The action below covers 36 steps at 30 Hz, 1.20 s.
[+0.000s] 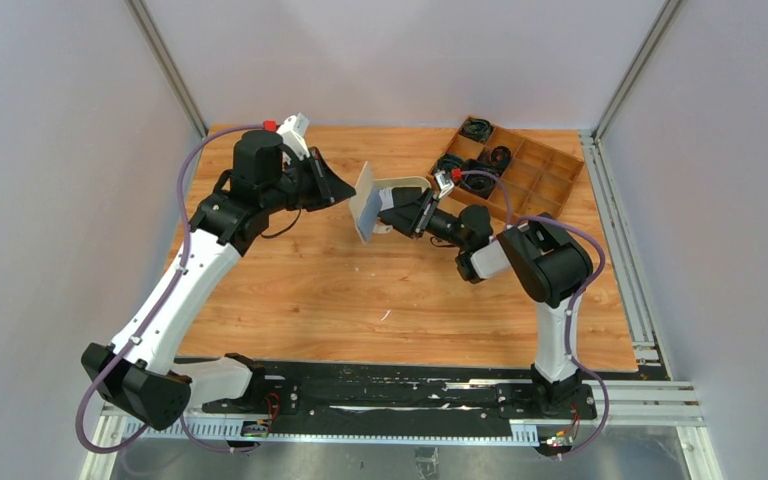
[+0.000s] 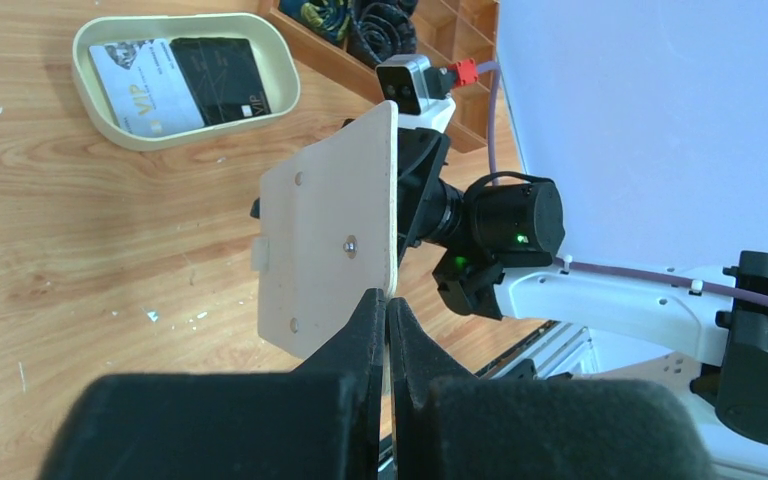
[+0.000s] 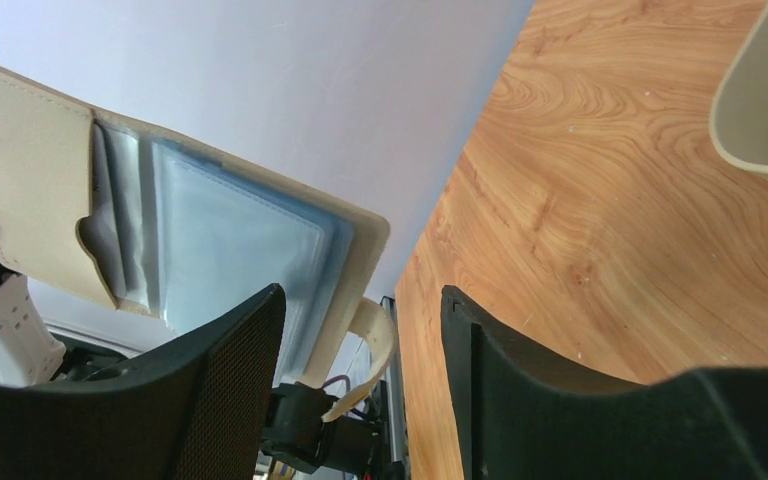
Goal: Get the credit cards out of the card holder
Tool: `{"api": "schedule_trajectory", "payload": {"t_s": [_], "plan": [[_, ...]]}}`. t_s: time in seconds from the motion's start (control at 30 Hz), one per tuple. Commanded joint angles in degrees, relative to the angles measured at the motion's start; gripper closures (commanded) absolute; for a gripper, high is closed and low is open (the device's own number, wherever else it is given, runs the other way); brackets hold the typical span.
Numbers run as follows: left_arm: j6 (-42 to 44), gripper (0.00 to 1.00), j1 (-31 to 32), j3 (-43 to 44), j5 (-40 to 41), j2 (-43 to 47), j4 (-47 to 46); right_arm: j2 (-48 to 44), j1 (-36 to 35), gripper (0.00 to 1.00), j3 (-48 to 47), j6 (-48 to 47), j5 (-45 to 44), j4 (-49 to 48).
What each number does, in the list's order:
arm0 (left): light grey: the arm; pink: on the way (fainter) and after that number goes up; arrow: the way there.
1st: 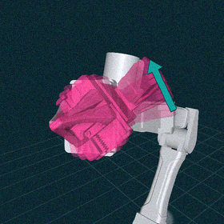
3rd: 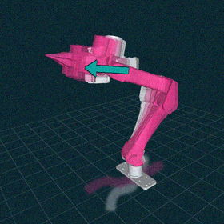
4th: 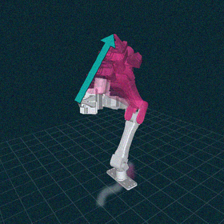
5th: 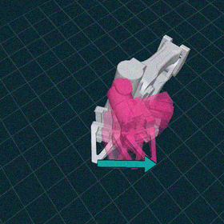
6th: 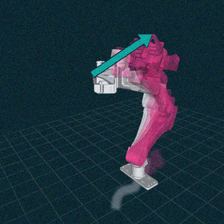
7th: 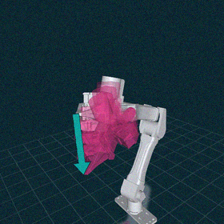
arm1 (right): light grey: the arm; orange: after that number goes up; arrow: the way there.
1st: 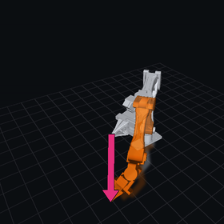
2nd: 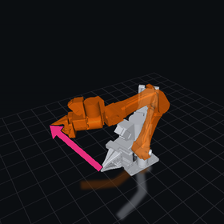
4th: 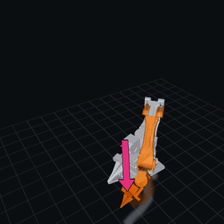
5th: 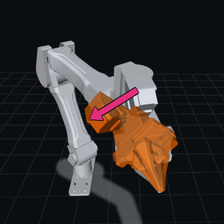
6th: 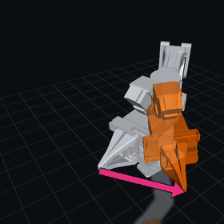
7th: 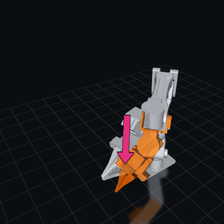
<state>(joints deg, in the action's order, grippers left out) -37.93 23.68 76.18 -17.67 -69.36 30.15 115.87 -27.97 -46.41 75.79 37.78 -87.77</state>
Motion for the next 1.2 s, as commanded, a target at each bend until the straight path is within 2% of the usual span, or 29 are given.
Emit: {"api": "schedule_trajectory", "payload": {"t_s": [0.0, 0.3, 0.53, 0.6, 0.7, 0.87, 1.17], "plan": [[-1.02, 1.0, -0.39, 1.17, -2.2, 1.71, -2.1, -2.36, 0.72, 0.37, -2.25, -2.64, 3.8, -3.67], [-1.87, 1.0, -0.52, 1.08, -2.81, 2.04, -2.99, -2.98, 0.72, 0.39, -5.71, -2.18, 6.28, -3.73], [-2.36, 1.0, -1.06, 0.82, -3.16, 2.43, -3.17, -3.54, 0.76, 0.45, -5.4, -1.85, 6.75, -3.72], [-2.56, 1.0, -1.31, 1.0, -3.26, 2.68, -3.25, -3.21, 0.7, 0.53, -5.07, -1.71, 6.57, -3.72], [-2.58, 1.0, -1.52, 1.33, -3.25, 2.92, -3.02, -3.01, 0.77, 0.76, -4.7, -1.39, 6.28, -3.73], [-2.32, 1.0, -1.95, 0.43, -3.01, 3.44, -2.61, -4.49, 0.77, 1.0, -4.57, -1.29, 6.08, -3.72], [-1.51, 1.0, -2.91, -3.34, -1.38, 5.7, -1.89, -6.29, 0.82, 1.0, -2.85, -0.44, 6.06, -3.72]]}}
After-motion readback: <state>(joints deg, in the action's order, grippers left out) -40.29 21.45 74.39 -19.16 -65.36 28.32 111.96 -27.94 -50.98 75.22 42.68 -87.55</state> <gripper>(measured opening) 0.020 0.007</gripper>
